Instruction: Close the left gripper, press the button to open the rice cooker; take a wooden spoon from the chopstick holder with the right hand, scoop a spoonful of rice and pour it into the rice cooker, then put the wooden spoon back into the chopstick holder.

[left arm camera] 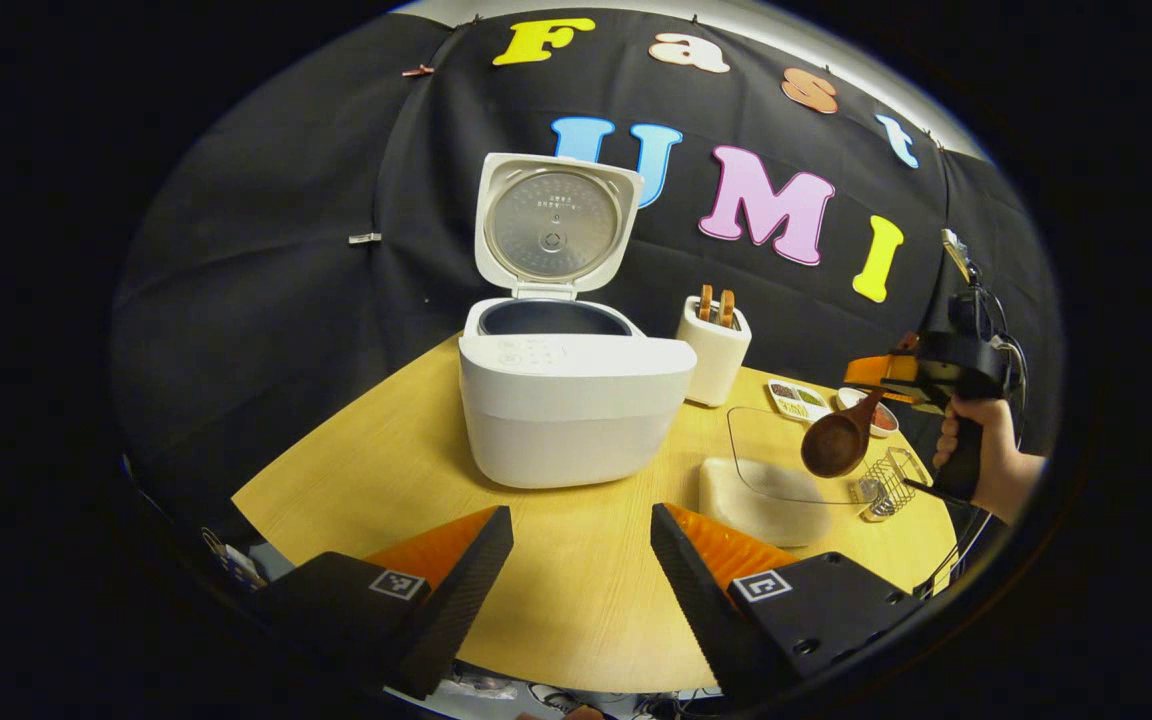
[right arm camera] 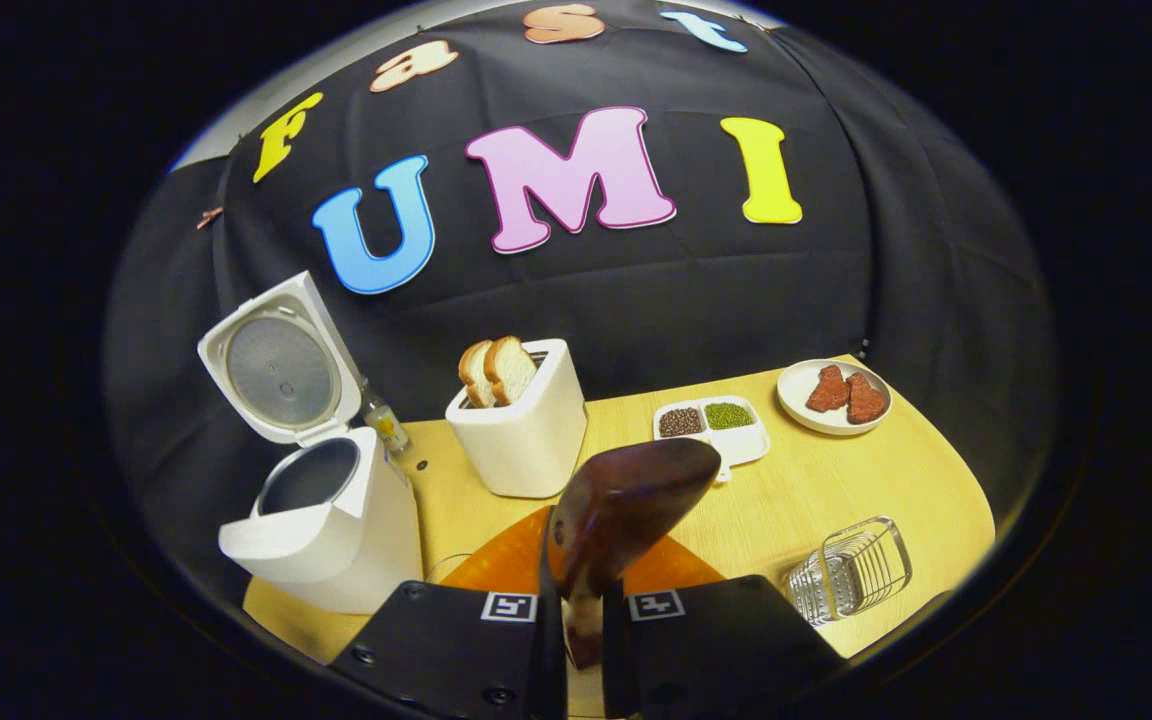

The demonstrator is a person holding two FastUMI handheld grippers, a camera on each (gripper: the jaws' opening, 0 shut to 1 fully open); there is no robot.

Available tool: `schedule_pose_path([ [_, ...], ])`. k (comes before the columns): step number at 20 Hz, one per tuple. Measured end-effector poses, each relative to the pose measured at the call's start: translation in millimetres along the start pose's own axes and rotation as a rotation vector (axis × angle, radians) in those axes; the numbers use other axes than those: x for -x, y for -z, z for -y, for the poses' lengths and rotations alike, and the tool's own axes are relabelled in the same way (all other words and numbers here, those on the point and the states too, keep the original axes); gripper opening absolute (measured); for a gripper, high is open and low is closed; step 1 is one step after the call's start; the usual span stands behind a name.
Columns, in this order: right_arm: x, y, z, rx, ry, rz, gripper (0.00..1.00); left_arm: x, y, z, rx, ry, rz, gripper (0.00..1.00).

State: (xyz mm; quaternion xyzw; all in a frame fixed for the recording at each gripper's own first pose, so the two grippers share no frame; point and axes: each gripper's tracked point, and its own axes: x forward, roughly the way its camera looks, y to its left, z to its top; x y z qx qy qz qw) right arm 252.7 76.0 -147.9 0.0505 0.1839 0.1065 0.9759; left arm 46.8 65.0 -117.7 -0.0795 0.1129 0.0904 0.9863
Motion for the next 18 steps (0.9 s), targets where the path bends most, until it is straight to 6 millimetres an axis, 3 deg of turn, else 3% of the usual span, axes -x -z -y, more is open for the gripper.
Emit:
schedule_pose_path([
  [6,-7,47,4,0.089,0.086,-0.014,0.18,-11,11,-10,-0.016,0.048,-0.028,0.96],
  [9,-3,54,-5,0.061,0.101,-0.006,0.19,-12,12,-18,-0.018,0.054,-0.034,0.96],
  [18,4,81,-60,-0.186,0.041,-0.144,0.19,-11,9,-40,0.001,0.009,-0.05,0.96],
])
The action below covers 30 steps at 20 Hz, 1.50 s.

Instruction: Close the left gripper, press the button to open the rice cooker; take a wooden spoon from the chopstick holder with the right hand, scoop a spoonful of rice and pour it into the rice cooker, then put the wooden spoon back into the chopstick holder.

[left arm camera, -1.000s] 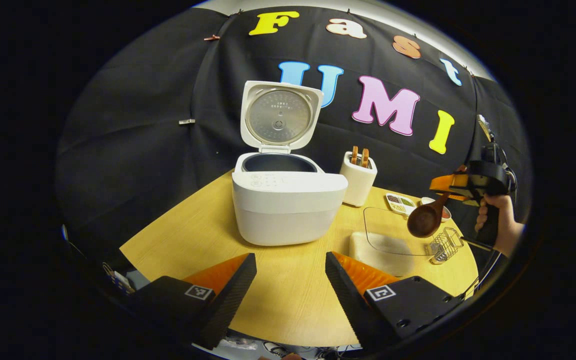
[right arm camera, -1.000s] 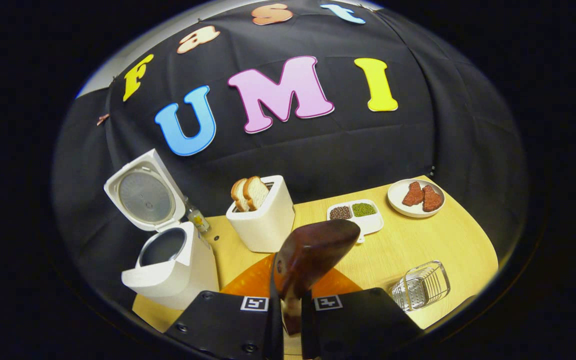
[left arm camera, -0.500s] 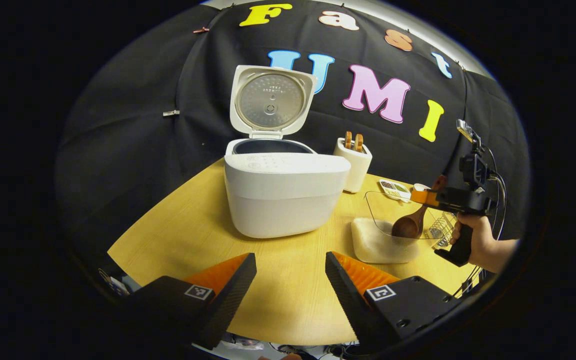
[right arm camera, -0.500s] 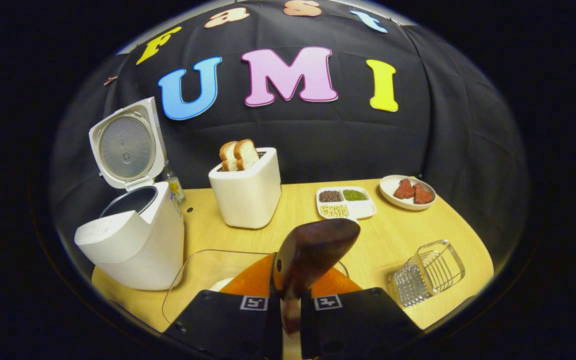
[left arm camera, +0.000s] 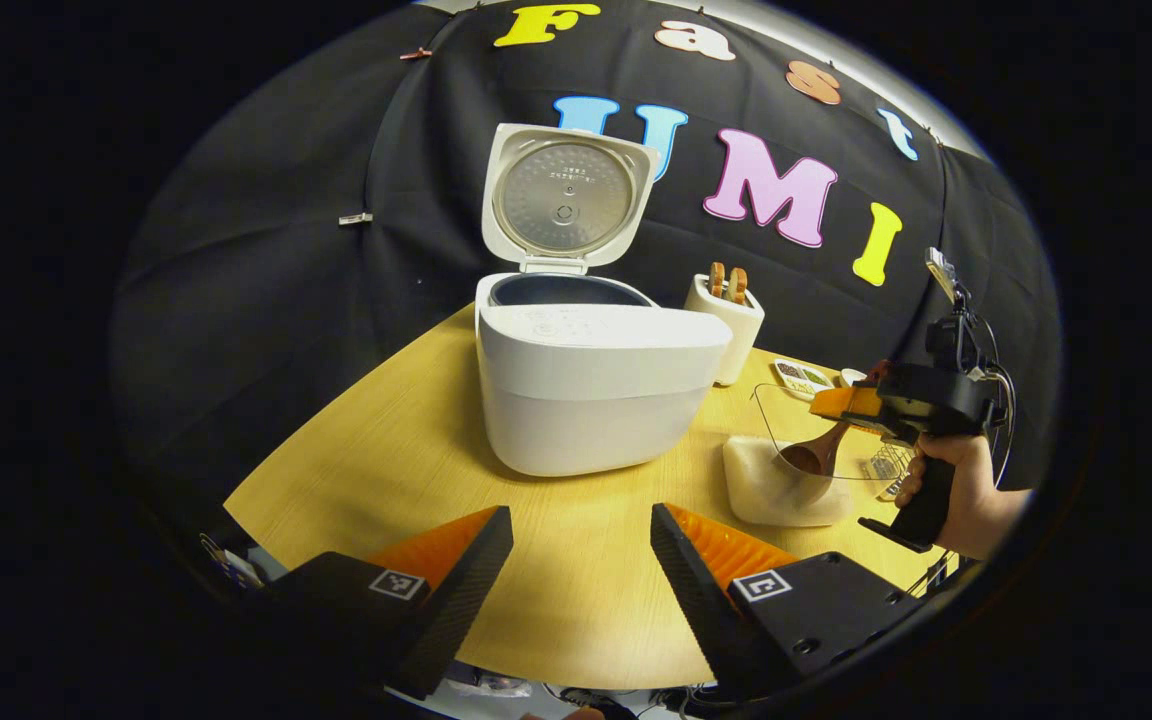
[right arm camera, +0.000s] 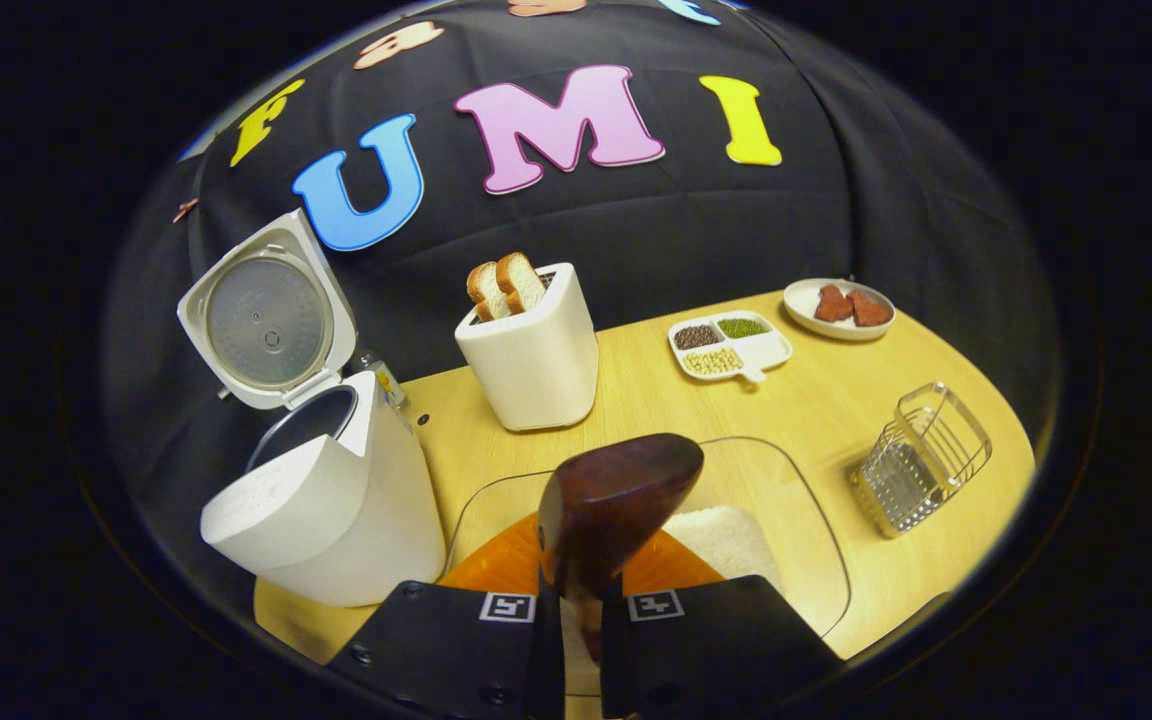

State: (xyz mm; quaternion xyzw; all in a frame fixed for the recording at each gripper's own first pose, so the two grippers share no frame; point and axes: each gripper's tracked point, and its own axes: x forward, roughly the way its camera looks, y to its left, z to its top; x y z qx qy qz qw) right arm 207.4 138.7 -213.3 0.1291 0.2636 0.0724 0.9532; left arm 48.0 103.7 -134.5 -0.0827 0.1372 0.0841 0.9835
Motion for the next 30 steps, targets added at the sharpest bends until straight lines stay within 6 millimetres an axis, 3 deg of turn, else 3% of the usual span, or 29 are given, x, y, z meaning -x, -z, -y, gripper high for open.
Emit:
schedule_pose_path([
  [7,2,7,2,-0.263,-0.008,-0.139,0.19,6,11,-6,0.055,-0.019,-0.03,0.96],
  [17,10,-9,42,-0.684,0.018,-0.173,0.18,4,-11,6,0.028,0.007,0.003,0.96],
  [22,22,-37,64,-0.732,0.035,-0.12,0.18,5,-9,20,0.012,0.043,-0.008,0.96],
  [30,35,-84,63,-0.833,-0.002,-0.088,0.18,3,-24,28,-0.023,0.062,0.015,0.96],
])
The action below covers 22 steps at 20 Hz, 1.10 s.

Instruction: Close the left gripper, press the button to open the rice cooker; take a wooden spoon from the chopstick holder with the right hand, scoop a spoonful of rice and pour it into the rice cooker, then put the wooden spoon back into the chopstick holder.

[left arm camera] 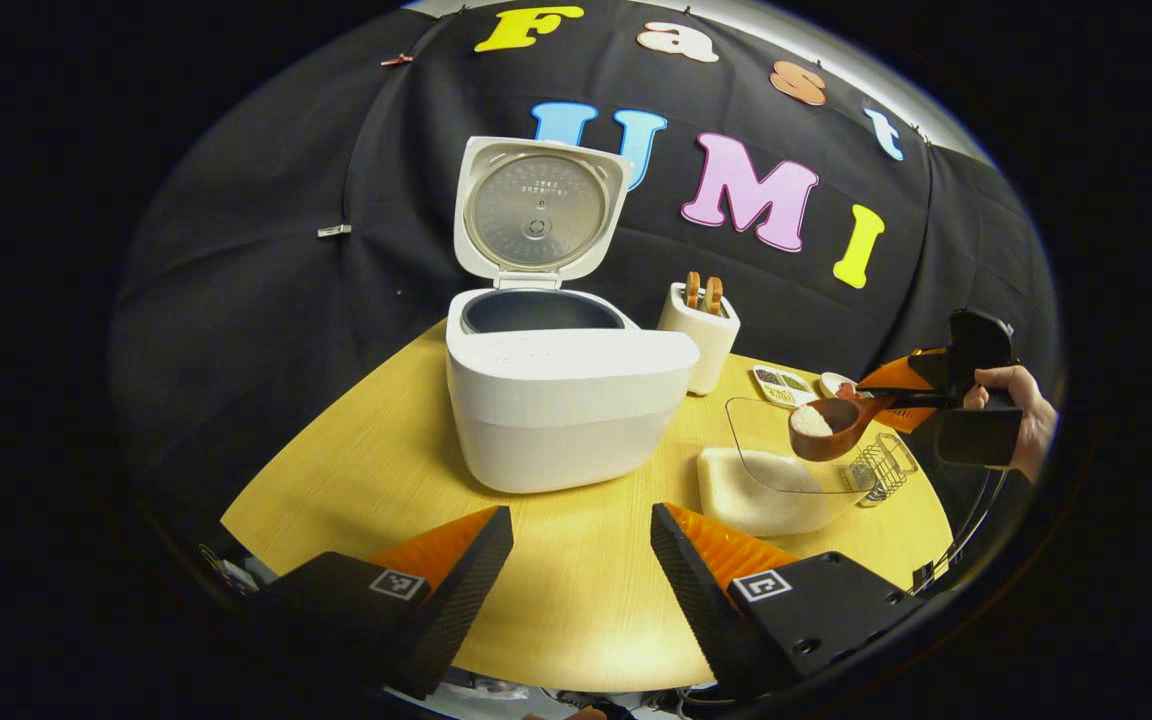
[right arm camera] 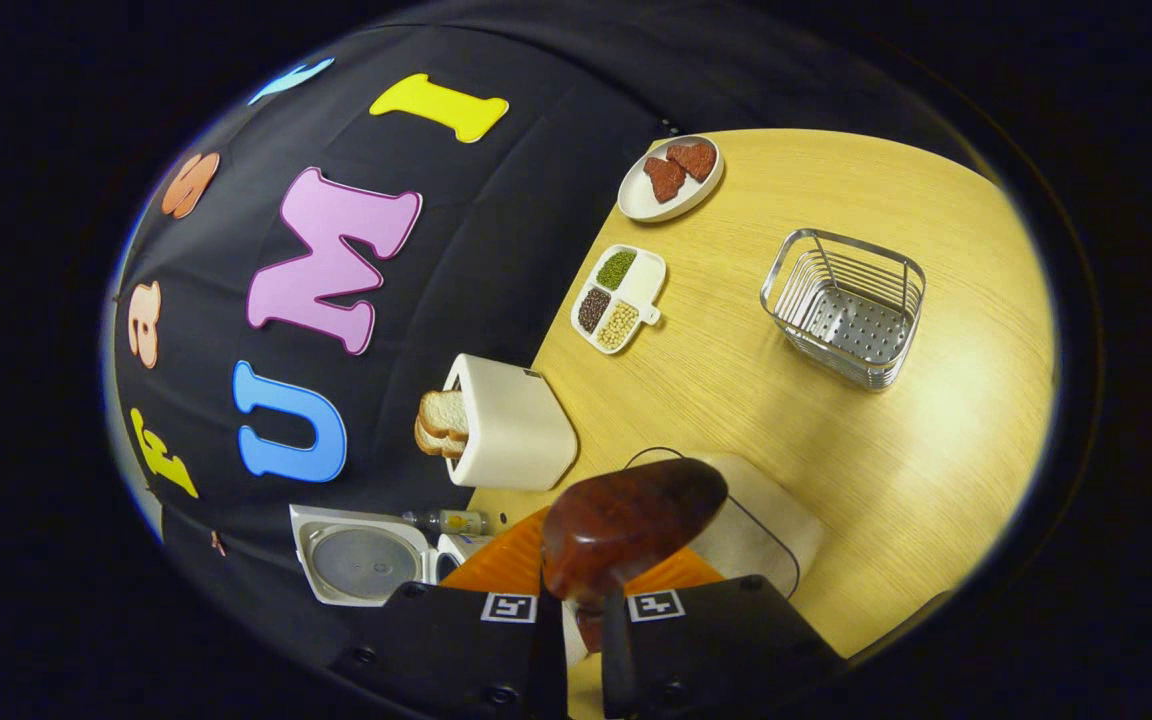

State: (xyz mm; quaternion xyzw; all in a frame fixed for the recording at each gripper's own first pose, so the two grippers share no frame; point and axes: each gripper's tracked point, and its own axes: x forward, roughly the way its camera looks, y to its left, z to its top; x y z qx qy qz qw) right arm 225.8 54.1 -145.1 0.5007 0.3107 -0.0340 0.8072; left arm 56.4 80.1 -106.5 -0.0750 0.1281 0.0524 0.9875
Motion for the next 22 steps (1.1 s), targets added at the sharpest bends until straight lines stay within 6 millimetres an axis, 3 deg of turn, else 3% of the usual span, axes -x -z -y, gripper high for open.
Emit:
schedule_pose_path([
  [5,3,-12,-39,-0.016,-0.058,0.011,0.18,0,-3,4,-0.001,-0.005,0.004,0.96],
  [9,-1,-8,-80,-0.007,-0.107,0.005,0.18,6,-15,3,-0.009,-0.008,0.032,0.96],
  [13,-14,14,-125,-0.028,-0.153,-0.031,0.18,11,-20,-5,0.017,-0.02,0.044,0.96],
  [19,-37,68,-188,-0.013,-0.219,-0.103,0.18,14,-20,-24,0.047,-0.048,0.044,0.96],
  [22,-53,95,-210,0.026,-0.234,-0.104,0.18,15,-23,-39,0.071,-0.075,0.058,0.96],
])
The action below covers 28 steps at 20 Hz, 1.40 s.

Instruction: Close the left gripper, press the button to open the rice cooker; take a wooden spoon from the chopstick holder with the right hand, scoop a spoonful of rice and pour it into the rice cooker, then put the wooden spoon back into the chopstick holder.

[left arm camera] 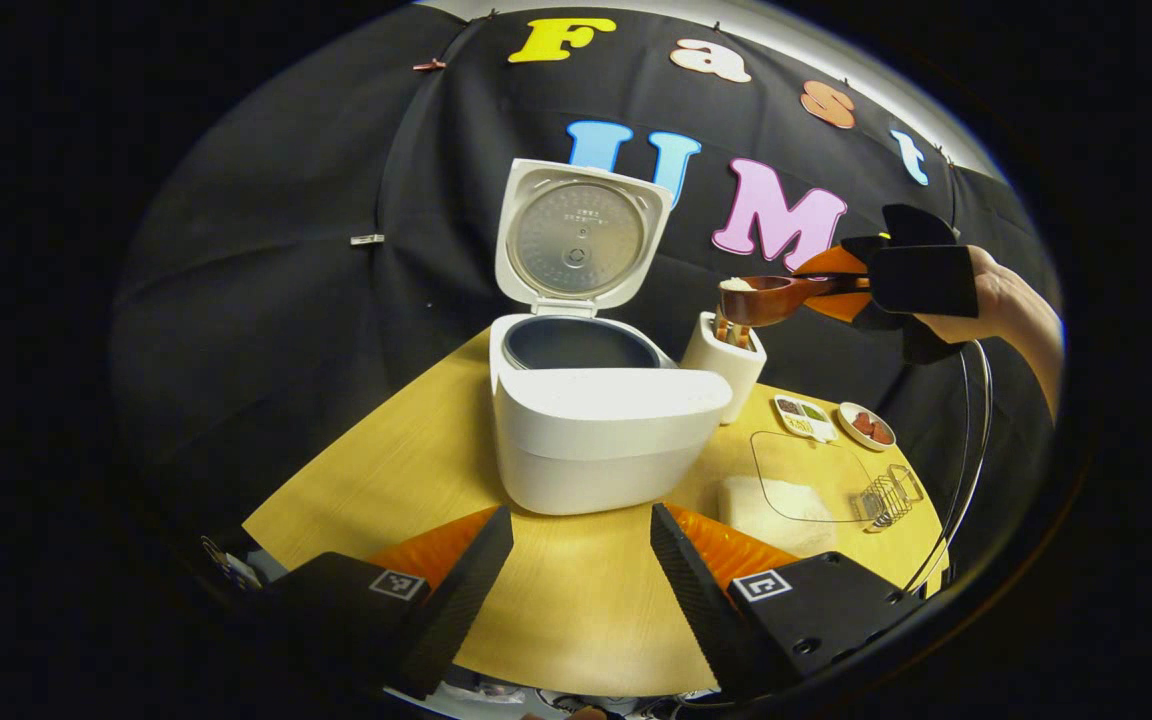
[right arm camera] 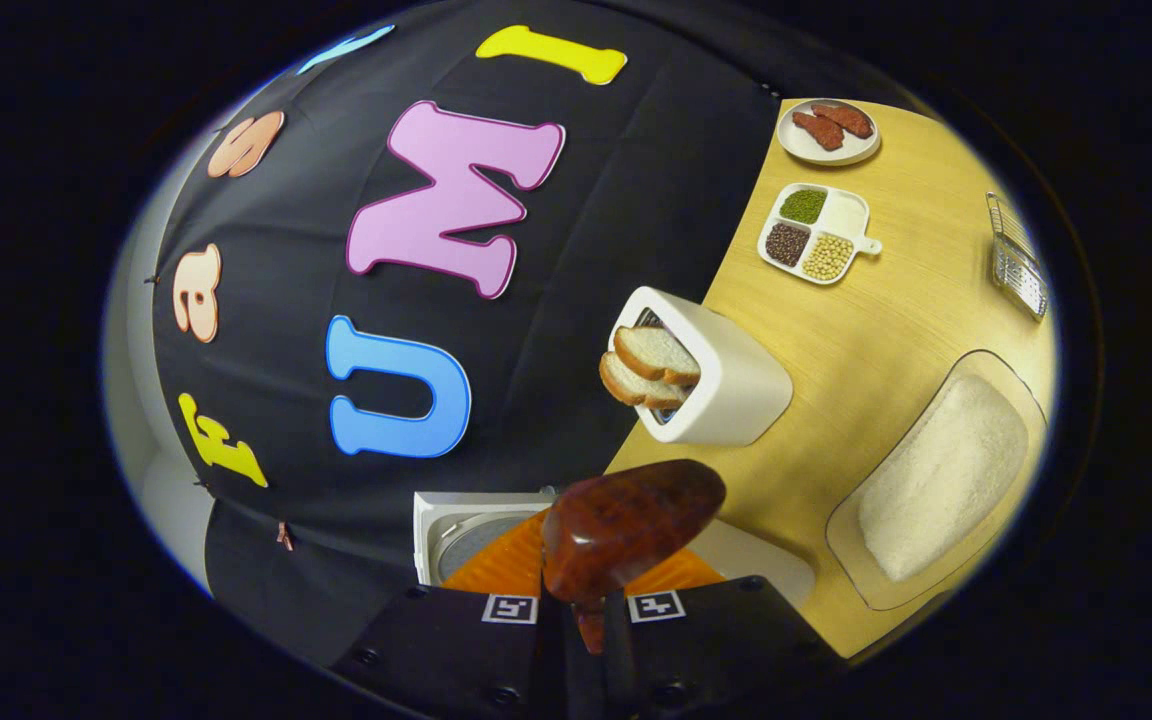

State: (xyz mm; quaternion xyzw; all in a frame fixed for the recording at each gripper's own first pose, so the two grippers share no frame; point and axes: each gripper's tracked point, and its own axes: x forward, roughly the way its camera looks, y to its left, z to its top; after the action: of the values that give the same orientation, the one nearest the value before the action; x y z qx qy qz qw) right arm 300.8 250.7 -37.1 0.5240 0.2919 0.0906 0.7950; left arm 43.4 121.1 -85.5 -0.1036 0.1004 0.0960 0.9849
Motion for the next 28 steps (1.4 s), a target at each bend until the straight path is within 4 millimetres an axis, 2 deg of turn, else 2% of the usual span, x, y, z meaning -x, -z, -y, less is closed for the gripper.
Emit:
schedule_pose_path([
  [3,-24,30,-13,0.036,-0.015,-0.034,0.18,-3,3,-16,0.046,-0.024,-0.011,0.96],
  [6,-44,54,-18,0.105,-0.009,-0.055,0.18,-2,2,-31,0.068,-0.047,-0.018,0.96],
  [12,-79,89,-37,0.395,-0.034,-0.038,0.18,-1,-5,-50,0.034,-0.072,-0.005,0.96],
  [16,-97,102,-46,0.56,-0.055,-0.011,0.18,0,-6,-52,0.068,-0.068,-0.014,0.96],
  [21,-118,117,-46,0.631,-0.054,-0.015,0.18,1,-11,-53,0.089,-0.059,-0.003,0.96],
  [27,-127,128,-43,0.863,-0.062,0.006,0.18,-1,-13,-53,0.118,-0.053,-0.002,0.96],
  [28,-129,131,-41,0.888,-0.065,0.0,0.13,-1,-11,-54,0.121,-0.05,-0.006,0.96],
])
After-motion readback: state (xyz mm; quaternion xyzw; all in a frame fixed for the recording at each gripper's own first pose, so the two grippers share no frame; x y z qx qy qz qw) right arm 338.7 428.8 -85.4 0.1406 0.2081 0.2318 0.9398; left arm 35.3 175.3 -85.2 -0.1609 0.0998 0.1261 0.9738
